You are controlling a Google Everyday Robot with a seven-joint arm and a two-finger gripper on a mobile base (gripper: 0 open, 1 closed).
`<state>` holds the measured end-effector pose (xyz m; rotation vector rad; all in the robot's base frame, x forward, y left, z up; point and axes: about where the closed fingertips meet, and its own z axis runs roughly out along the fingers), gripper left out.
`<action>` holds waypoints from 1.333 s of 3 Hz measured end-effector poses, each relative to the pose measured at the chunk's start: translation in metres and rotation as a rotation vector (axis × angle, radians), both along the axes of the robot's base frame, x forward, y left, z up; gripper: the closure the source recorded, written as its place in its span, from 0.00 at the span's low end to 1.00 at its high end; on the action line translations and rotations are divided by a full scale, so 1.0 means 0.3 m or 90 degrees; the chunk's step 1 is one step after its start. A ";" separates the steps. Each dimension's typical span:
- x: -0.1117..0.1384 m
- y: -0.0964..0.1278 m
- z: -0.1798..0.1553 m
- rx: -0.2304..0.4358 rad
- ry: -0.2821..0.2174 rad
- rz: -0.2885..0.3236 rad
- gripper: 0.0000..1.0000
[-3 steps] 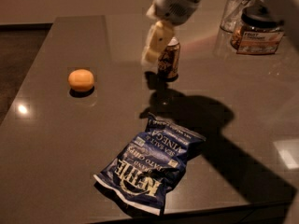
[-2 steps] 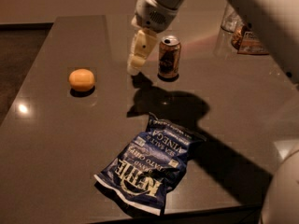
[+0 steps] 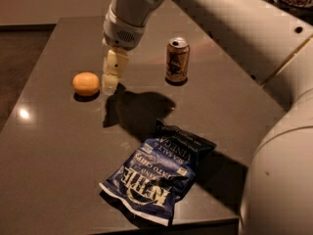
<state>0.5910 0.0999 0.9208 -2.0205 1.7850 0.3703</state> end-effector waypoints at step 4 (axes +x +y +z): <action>0.033 0.241 -0.200 -0.057 0.023 0.052 0.15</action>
Offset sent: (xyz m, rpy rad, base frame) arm 0.0126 0.0774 -0.0675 -0.0843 0.0530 0.0877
